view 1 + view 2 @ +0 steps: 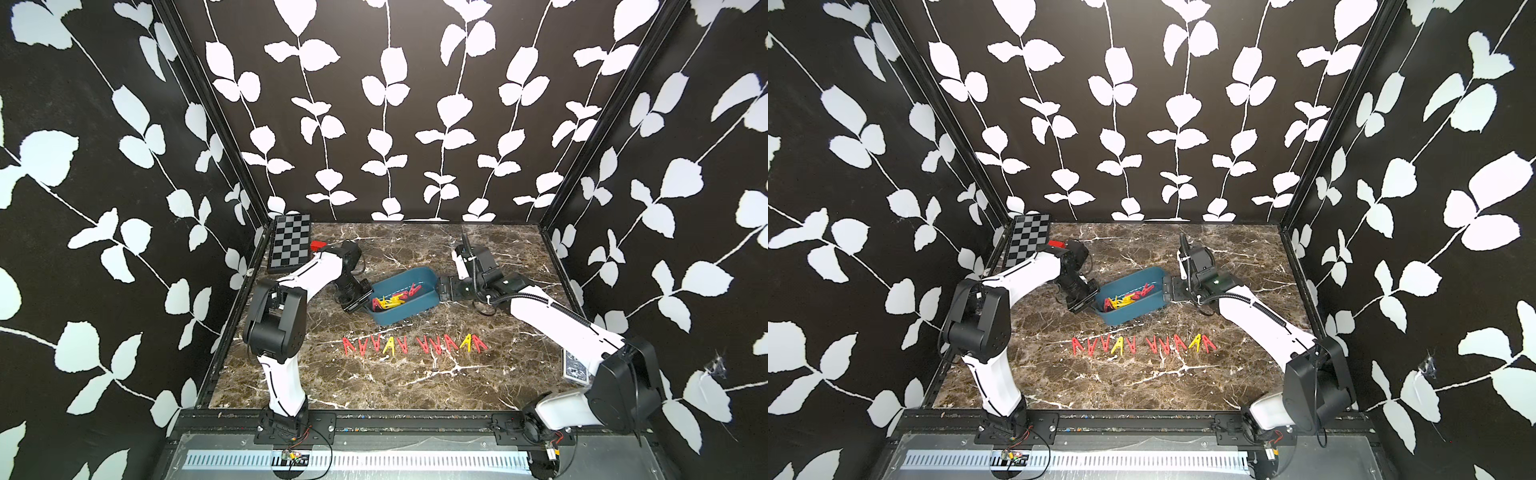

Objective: Take the clothespins out of the storage box
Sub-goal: Adjust the storage box at the center of the board.

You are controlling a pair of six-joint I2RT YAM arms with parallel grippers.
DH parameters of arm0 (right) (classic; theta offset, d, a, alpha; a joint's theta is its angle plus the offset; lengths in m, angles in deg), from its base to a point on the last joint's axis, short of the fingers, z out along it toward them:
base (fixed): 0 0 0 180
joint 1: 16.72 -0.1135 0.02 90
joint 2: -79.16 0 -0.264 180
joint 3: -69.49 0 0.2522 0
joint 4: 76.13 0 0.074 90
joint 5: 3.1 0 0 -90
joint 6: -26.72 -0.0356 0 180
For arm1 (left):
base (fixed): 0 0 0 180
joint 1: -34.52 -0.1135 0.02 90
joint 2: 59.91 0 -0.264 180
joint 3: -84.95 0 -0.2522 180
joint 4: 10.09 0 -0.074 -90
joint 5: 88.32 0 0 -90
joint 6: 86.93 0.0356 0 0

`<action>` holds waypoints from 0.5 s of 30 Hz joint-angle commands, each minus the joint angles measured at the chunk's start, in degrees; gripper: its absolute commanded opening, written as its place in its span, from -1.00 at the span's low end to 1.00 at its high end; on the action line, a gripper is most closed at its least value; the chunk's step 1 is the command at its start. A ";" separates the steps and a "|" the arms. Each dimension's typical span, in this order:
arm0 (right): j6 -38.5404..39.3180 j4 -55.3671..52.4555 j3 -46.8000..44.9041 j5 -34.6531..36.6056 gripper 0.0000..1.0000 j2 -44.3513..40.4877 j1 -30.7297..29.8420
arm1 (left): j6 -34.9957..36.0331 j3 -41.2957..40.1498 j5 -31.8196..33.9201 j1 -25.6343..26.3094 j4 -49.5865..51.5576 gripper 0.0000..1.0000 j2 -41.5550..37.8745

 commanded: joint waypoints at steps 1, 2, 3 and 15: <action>-1.20 1.12 -1.02 1.21 0.98 -1.94 0.27 | -0.05 0.98 -1.15 -0.12 0.64 -1.00 -2.69; -1.27 1.09 -1.26 1.29 0.98 -2.07 0.27 | 0.10 0.99 -0.45 -0.11 0.66 -1.00 -2.75; -1.38 1.02 -1.47 1.30 0.98 -2.31 0.27 | 0.64 1.14 0.84 -0.05 0.60 -1.00 -2.79; -0.68 0.15 -0.13 -0.23 0.98 -1.38 -0.26 | 11.49 3.97 17.93 3.82 -4.78 -1.00 -1.17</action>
